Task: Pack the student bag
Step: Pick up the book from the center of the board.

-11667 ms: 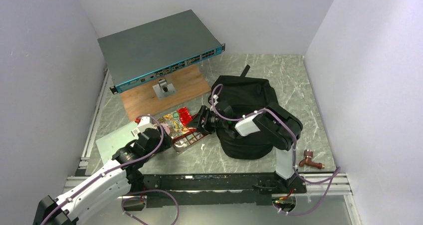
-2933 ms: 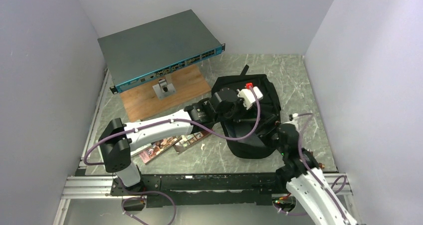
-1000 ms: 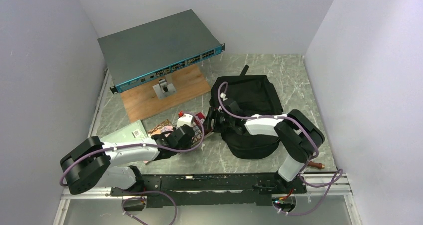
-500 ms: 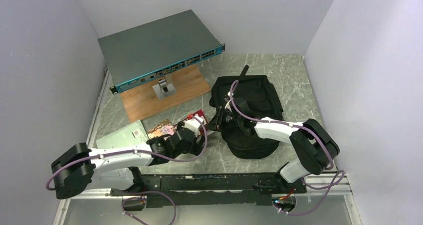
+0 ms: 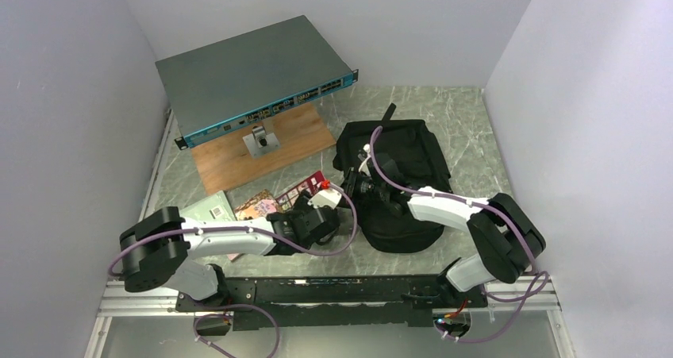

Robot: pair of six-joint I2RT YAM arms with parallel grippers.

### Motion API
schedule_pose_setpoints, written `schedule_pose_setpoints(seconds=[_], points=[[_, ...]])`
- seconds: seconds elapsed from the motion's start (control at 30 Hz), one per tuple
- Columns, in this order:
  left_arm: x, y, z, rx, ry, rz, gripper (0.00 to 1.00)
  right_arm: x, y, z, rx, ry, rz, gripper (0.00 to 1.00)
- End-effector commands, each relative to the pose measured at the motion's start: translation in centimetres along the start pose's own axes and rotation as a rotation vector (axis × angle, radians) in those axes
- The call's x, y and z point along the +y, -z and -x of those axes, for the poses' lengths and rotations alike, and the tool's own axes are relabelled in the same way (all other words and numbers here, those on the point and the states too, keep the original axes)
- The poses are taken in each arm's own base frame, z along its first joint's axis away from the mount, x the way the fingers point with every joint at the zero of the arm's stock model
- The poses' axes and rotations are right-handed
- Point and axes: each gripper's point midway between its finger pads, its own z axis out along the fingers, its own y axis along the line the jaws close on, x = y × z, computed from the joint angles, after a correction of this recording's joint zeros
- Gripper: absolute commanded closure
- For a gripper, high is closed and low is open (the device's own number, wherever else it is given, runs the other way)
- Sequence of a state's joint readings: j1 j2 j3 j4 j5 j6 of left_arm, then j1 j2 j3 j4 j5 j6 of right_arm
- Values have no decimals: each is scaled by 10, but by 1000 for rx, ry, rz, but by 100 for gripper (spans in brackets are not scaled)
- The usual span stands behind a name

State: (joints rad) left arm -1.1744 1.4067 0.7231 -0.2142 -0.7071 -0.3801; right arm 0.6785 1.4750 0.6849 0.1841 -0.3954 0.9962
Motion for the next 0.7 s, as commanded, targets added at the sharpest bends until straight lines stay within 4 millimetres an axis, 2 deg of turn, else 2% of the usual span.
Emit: schedule_pose_setpoints(seconds=[0.0, 0.1, 0.13, 0.27, 0.4, 0.47, 0.53, 0.6, 0.67], points=[[10, 0, 4, -3, -28, 86, 38, 31, 9, 11, -32, 8, 94, 84], [13, 3, 3, 0, -22, 113, 54, 34, 11, 12, -29, 23, 92, 82], [14, 5, 4, -4, -18, 117, 59, 35, 13, 12, -29, 35, 90, 78], [19, 12, 9, -20, 5, 113, 79, 27, 29, 18, -57, 163, 9, 45], [21, 19, 14, -43, 37, 88, 99, 14, 55, 31, -93, 209, -73, 21], [20, 25, 20, -67, 58, 51, 100, 10, 67, 35, -107, 165, -56, 13], [18, 29, 24, -82, 76, 19, 100, 14, 73, 34, -101, 117, 7, 7], [14, 35, 29, -102, 76, -32, 100, 23, 72, 30, -67, 62, 78, 2], [7, 41, 36, -144, 67, -113, 100, 31, 68, 28, -32, 19, 121, 0]])
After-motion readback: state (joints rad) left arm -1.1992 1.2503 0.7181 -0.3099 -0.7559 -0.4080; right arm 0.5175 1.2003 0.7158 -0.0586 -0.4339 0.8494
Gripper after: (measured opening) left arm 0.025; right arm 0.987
